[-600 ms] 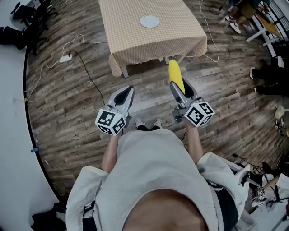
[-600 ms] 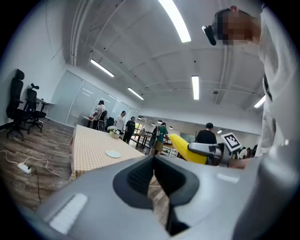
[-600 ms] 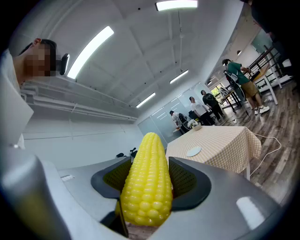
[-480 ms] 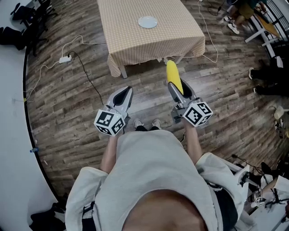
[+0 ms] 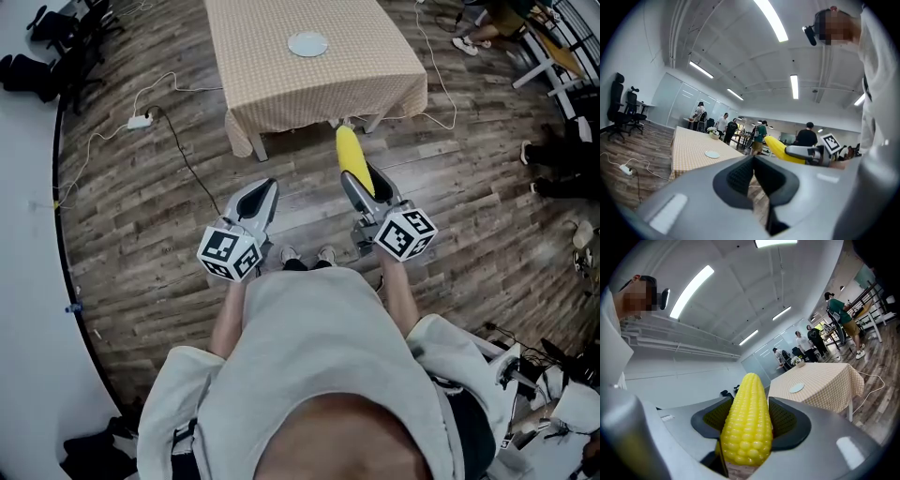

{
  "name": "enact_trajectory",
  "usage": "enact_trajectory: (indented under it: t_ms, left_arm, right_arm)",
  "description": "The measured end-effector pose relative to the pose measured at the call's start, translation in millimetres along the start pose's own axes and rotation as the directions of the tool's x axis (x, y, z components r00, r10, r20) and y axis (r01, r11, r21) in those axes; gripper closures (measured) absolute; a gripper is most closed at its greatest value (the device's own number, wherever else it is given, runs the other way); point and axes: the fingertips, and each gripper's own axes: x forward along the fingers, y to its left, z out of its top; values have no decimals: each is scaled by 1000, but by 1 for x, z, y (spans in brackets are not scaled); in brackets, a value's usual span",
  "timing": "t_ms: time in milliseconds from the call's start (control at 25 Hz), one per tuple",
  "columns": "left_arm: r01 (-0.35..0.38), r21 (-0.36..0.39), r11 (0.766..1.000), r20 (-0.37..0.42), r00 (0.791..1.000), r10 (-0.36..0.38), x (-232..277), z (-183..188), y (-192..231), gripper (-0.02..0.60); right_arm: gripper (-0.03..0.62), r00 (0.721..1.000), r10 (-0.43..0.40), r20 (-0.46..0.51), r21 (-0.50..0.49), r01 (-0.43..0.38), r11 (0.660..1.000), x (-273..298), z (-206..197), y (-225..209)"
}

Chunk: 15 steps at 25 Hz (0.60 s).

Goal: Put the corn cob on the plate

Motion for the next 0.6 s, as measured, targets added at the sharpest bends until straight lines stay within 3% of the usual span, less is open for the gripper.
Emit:
enact_trajectory:
  t_ms: [600]
  left_arm:
    - [6, 33, 999, -14, 1000, -6, 28, 0, -22, 574]
  right_arm:
    - [339, 999, 25, -21, 58, -23, 998, -4, 5, -25]
